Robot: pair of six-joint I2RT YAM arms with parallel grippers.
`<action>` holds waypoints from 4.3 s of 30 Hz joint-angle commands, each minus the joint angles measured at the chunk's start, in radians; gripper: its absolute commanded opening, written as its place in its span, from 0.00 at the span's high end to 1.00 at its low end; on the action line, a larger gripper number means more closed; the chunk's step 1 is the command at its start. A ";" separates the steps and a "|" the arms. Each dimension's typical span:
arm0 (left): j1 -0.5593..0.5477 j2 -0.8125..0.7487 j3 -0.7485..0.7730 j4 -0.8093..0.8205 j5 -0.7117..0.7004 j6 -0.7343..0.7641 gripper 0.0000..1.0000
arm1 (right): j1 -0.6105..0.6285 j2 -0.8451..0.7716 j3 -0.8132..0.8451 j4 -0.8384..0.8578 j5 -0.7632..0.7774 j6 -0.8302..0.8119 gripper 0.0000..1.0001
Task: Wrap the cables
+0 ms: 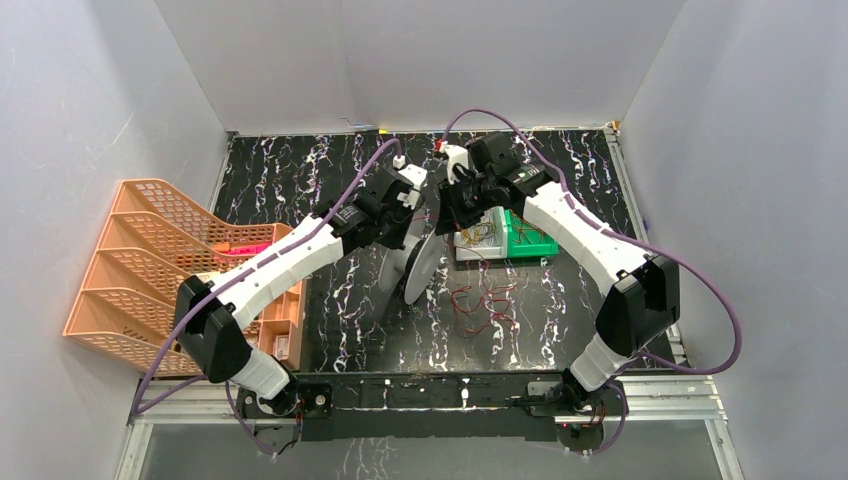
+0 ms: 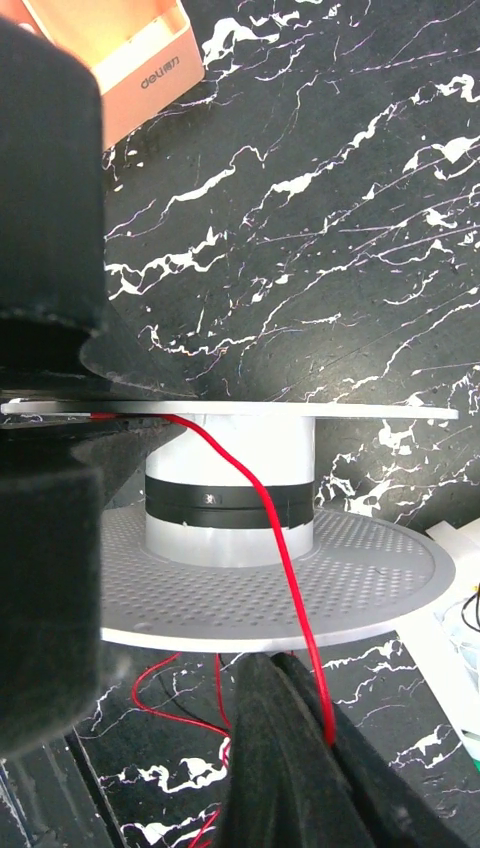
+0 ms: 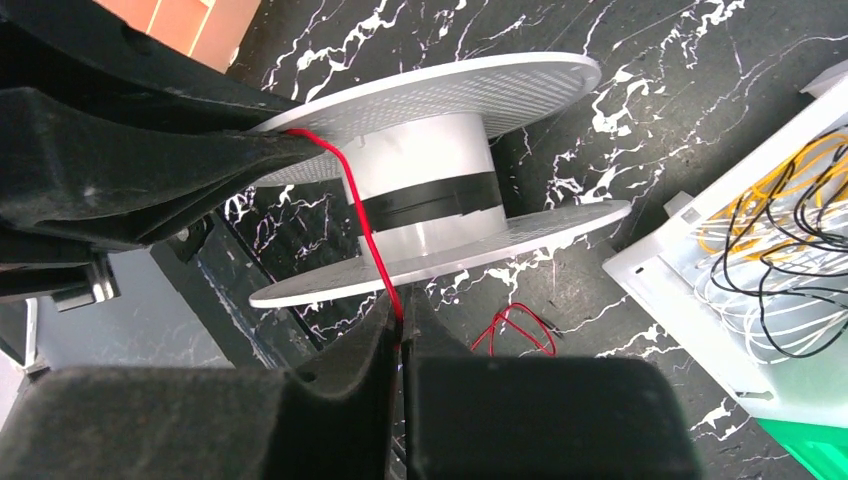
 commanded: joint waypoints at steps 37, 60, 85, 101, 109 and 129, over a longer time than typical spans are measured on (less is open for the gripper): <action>-0.006 -0.310 0.082 -0.276 0.159 0.009 1.00 | 0.007 -0.477 -0.619 0.427 0.109 0.094 0.31; -0.006 -0.350 0.192 -0.374 0.246 -0.001 1.00 | -0.050 -0.525 -0.673 0.497 0.324 0.130 1.00; -0.006 -0.431 0.279 -0.117 0.196 -0.143 1.00 | -0.038 -0.537 -0.966 0.953 -0.035 0.317 0.62; -0.006 -0.492 0.314 -0.020 0.083 -0.188 1.00 | 0.050 -0.495 -1.070 1.155 0.191 0.448 0.24; -0.005 -0.498 0.301 -0.010 0.067 -0.194 1.00 | 0.085 -0.433 -1.094 1.218 0.186 0.454 0.23; -0.005 -0.515 0.161 0.094 -0.217 -0.223 1.00 | 0.307 -0.428 -1.113 1.202 0.267 0.444 1.00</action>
